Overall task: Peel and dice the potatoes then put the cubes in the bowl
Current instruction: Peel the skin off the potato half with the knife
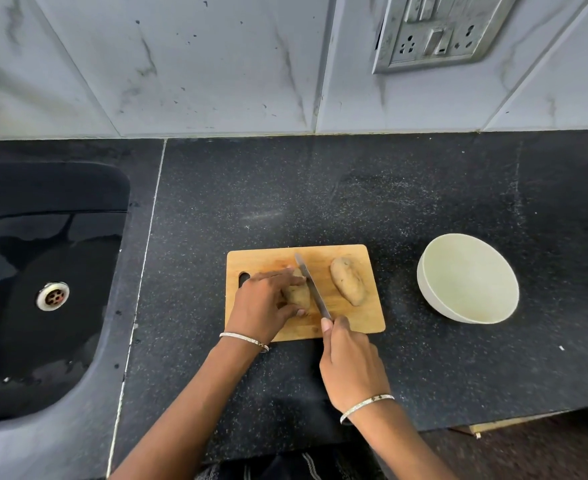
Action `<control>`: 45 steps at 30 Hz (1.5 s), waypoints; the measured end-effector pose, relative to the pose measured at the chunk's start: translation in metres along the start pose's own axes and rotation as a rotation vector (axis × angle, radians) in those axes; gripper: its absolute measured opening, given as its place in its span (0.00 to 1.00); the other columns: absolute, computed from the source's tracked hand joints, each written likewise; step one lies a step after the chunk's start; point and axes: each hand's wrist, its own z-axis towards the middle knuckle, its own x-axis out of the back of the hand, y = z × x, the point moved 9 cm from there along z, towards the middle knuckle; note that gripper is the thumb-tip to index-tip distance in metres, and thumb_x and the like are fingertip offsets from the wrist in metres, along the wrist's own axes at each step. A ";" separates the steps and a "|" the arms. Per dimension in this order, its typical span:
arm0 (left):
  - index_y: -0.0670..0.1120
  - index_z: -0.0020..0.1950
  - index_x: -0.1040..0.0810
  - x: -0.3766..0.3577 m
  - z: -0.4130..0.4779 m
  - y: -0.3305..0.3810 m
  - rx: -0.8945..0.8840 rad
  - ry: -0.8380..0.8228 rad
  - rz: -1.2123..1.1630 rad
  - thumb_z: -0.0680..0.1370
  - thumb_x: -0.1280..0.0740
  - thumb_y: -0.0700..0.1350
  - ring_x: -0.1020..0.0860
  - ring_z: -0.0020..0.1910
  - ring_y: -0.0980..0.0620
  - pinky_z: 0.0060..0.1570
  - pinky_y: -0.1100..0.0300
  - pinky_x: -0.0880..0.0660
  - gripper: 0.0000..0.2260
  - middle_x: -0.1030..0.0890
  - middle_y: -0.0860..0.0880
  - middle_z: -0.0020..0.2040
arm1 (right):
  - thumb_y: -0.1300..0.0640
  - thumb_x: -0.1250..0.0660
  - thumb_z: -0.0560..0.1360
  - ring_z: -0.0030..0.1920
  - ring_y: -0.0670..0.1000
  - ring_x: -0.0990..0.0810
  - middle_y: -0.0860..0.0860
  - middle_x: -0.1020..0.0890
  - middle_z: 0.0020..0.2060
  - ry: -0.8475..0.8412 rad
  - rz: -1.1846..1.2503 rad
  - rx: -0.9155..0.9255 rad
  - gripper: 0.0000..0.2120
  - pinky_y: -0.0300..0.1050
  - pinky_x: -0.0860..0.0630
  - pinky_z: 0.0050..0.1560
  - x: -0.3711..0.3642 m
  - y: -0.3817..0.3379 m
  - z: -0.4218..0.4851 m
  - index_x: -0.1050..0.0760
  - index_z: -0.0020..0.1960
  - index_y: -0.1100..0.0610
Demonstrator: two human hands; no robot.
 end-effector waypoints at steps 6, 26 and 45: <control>0.55 0.58 0.18 0.000 0.000 -0.003 0.016 0.004 -0.046 0.64 0.20 0.48 0.22 0.44 0.53 0.48 0.56 0.24 0.23 0.19 0.57 0.59 | 0.47 0.55 0.84 0.46 0.60 0.18 0.55 0.18 0.44 0.034 -0.085 0.002 0.15 0.48 0.33 0.36 -0.004 -0.008 0.004 0.35 0.52 0.54; 0.58 0.65 0.24 -0.002 0.001 0.002 0.060 -0.055 0.063 0.68 0.23 0.47 0.22 0.51 0.52 0.47 0.63 0.31 0.26 0.19 0.53 0.58 | 0.46 0.54 0.84 0.53 0.61 0.19 0.56 0.18 0.51 -0.035 -0.138 -0.112 0.17 0.52 0.25 0.43 -0.018 -0.003 -0.003 0.32 0.59 0.55; 0.58 0.60 0.22 -0.011 0.018 0.028 -0.118 -0.257 0.322 0.70 0.24 0.49 0.32 0.52 0.50 0.53 0.62 0.34 0.20 0.34 0.50 0.55 | 0.45 0.57 0.84 0.51 0.56 0.18 0.51 0.18 0.48 -0.167 -0.130 -0.140 0.14 0.48 0.26 0.40 -0.016 0.022 -0.059 0.37 0.52 0.51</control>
